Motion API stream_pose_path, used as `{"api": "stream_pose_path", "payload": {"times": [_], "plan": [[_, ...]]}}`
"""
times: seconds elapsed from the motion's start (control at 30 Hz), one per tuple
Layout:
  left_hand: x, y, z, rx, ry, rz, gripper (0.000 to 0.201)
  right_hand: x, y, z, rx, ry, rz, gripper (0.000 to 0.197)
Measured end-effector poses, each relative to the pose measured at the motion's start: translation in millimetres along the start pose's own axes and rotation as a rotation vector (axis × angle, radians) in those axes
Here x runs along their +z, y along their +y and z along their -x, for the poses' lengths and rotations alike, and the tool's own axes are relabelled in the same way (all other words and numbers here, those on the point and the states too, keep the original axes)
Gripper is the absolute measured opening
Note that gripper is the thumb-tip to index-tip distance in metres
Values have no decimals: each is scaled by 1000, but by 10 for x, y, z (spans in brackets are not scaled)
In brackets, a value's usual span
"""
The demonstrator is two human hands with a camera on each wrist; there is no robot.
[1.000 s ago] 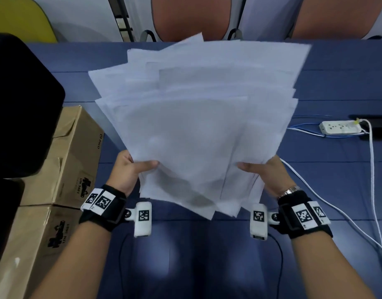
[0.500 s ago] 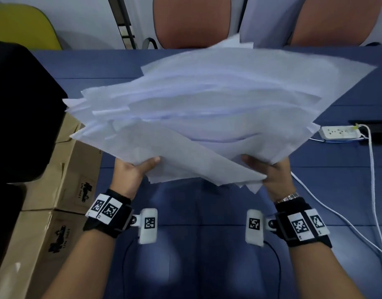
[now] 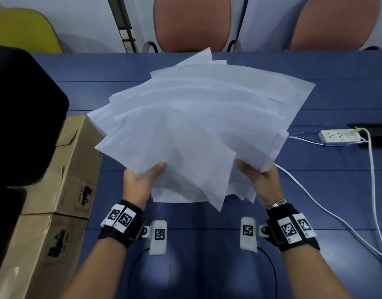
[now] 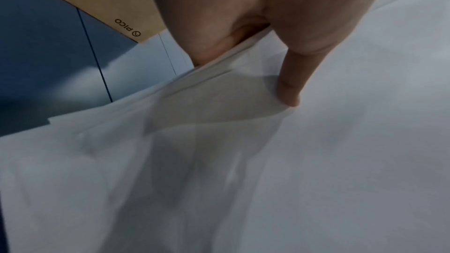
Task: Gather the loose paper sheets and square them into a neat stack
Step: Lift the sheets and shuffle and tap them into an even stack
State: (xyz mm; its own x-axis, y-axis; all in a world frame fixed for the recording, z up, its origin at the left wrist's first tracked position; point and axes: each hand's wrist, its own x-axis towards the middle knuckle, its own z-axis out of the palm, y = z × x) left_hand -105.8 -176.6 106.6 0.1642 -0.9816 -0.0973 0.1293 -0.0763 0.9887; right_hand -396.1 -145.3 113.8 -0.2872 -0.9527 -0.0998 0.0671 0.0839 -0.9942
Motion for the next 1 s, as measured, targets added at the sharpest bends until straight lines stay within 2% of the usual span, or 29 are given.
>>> {"api": "stream_pose_path", "payload": {"times": [0.2, 0.3, 0.43, 0.6, 0.73, 0.83, 0.93, 1.0], "plan": [[31, 36, -17, 28, 47, 30, 28, 40, -44, 3, -20, 44, -60, 17], [46, 86, -36, 60, 44, 62, 31, 60, -99, 39, -61, 33, -81, 23], [12, -6, -59, -1, -2, 42, 37, 28, 22, 18, 28, 23, -7, 28], [-42, -107, -51, -54, -1, 51, 39, -20, 113, 2, 96, 69, -20, 20], [-4, 27, -15, 51, 7, 76, 45, -40, -17, 65, 13, 81, -108, 24], [35, 170, -16, 118, 10, 101, 41, -41, -162, 98, -87, 79, -160, 27], [72, 236, -44, 103, -18, 55, 32, -47, -201, 49, -141, 51, -95, 35], [91, 168, -62, 81, -55, 27, 32, -24, -140, -3, -95, 22, -14, 38]]}}
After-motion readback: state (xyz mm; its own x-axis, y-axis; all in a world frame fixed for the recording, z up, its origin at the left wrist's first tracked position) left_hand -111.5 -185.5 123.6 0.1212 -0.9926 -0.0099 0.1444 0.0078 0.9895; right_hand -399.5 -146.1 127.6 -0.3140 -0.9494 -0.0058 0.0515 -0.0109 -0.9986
